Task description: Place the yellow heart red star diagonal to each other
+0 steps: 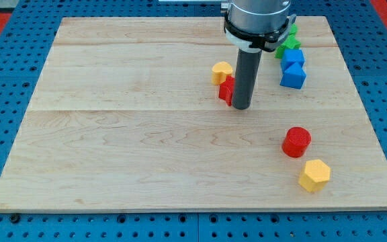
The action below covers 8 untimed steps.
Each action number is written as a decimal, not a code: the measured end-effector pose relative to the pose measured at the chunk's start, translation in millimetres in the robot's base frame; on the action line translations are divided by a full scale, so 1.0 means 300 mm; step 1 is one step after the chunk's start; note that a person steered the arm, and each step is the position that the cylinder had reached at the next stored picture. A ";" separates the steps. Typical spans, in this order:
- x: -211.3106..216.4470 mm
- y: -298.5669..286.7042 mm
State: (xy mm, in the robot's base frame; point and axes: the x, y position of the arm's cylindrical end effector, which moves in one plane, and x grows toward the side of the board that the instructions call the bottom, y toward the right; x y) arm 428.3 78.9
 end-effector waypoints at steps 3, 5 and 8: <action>-0.266 -0.104; -0.457 0.016; -0.468 -0.304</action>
